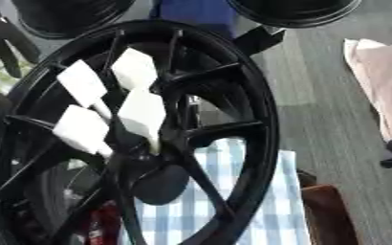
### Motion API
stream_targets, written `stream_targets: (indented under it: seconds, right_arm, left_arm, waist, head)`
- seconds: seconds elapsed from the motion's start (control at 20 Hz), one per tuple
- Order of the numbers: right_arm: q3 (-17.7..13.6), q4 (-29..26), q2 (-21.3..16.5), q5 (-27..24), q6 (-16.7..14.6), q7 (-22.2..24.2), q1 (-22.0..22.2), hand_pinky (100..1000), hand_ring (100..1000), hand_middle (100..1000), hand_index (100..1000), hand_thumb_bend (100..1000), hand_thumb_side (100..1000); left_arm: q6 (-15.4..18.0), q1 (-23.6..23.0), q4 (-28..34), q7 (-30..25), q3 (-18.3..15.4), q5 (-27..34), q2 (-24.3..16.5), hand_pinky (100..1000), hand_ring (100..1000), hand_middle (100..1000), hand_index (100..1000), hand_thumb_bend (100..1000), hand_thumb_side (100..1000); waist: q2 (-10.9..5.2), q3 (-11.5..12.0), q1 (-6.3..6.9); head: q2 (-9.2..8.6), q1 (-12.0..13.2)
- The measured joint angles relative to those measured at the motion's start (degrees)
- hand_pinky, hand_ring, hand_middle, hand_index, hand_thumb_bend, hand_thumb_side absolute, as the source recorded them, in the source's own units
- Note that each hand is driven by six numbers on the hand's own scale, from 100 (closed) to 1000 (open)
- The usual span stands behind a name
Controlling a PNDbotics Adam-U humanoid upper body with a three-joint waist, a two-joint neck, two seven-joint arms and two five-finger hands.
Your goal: Pull the pin out of the wheel hub.
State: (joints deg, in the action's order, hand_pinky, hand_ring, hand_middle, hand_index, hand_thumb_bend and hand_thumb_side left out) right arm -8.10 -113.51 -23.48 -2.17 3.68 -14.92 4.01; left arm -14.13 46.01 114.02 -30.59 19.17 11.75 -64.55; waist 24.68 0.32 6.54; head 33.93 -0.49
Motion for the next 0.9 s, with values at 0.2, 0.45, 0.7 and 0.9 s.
stream_targets:
  seconds: [0.2, 0.45, 0.7, 0.9]
  right_arm:
    - [0.0, 0.0, 0.0, 0.0, 0.1, 0.1, 0.0, 797, 568, 682, 612, 100, 681]
    - [0.0, 0.0, 0.0, 0.0, 0.2, 0.3, 0.0, 797, 568, 682, 612, 100, 681]
    - [0.0, 0.0, 0.0, 0.0, 0.3, 0.3, 0.0, 797, 568, 682, 612, 100, 682]
    - [0.0, 0.0, 0.0, 0.0, 0.3, 0.3, 0.0, 797, 569, 683, 612, 100, 683]
  left_arm:
    - [0.0, 0.0, 0.0, 0.1, 0.7, -0.2, 0.0, 781, 603, 699, 827, 425, 436]
    - [1.0, 0.1, 0.0, 1.5, 1.6, 0.0, 0.0, 778, 585, 678, 824, 419, 423]
    - [1.7, 0.5, 0.0, 2.2, 2.6, 0.9, 0.1, 772, 570, 650, 817, 408, 410]
    - [2.0, 1.0, 0.0, 2.5, 3.1, 1.6, 0.2, 767, 558, 630, 807, 390, 401]
  waist:
    - [0.0, -0.2, 0.0]
    - [0.0, -0.2, 0.0]
    - [0.0, -0.2, 0.0]
    - [0.0, -0.2, 0.0]
  head:
    - [0.27, 0.2]
    - [0.3, 0.2]
    - [0.49, 0.4]
    - [0.73, 0.4]
